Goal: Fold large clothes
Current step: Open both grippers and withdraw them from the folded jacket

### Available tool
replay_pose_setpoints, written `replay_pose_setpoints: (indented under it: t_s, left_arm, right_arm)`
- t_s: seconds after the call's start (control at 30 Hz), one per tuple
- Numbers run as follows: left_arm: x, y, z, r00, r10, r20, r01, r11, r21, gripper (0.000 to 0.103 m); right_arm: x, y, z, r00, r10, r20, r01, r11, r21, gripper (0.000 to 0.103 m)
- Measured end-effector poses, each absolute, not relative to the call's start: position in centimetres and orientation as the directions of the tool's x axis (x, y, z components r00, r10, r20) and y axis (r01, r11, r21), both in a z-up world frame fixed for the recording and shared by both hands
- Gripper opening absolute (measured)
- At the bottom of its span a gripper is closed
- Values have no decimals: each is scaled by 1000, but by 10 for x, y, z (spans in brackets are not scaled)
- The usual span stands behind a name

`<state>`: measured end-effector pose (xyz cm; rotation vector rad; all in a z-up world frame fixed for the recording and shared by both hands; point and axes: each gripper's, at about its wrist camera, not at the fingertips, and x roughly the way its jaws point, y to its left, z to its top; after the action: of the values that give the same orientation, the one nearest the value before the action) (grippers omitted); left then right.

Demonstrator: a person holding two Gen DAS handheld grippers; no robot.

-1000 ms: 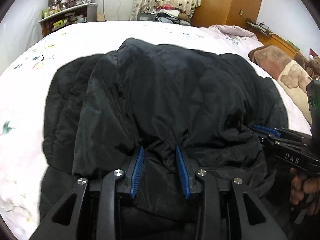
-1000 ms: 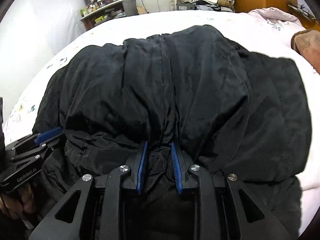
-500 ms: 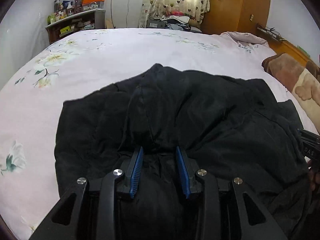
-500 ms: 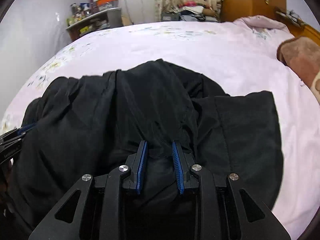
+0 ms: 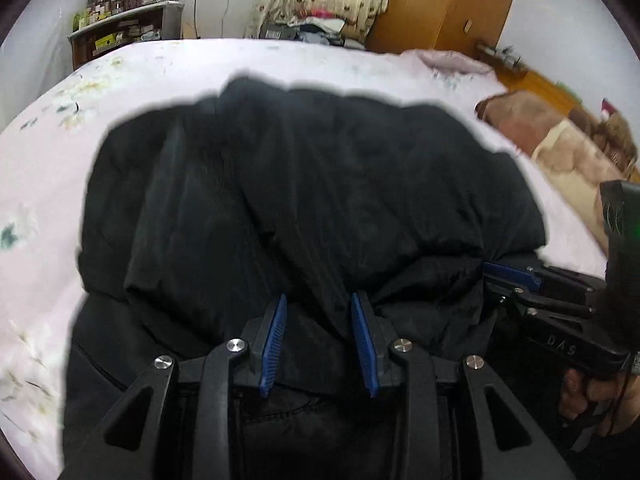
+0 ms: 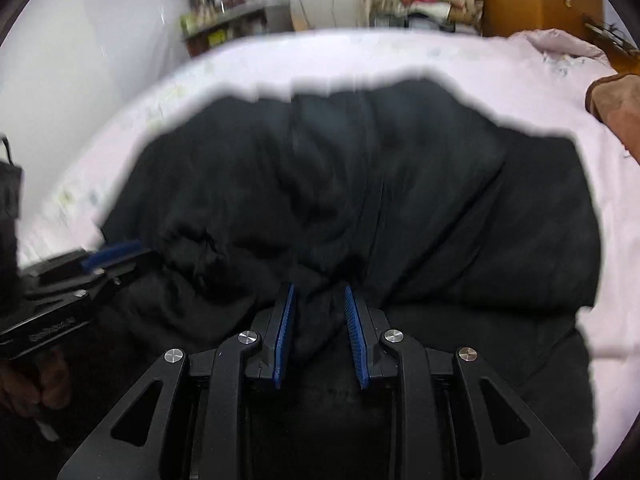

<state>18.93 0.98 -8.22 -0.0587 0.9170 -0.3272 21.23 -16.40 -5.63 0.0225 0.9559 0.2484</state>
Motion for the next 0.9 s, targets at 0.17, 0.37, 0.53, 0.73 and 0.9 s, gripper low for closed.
replay_pose_setpoints:
  t_s: [0.17,0.37,0.53,0.73,0.9]
  left_arm:
    - [191,3,-90,579,-267,-770,250,958,-144,37]
    - [191,-3,-82,572,-243,-783,247,962,-118,37]
    - [172,2,-47,572,-241,-784,231,965,-129,36]
    - [119,13,-19,602,-236,-763,235,965,-114,36]
    - [81,26,-7,617,-217,-757,210,972,-107,38]
  right_arm:
    - [221,-167,-73,530,229,-817,-179,971,156,26]
    - [225,-164,-74,524,193,-830,-168,978,122,26]
    - [191,-153,-39,550,157,-820,-137,986,97,26]
    - [130,-158,3,611,150,-777,-126,988,92,36]
    - [84,-164,19,635,134,-761,-114,990,79,36]
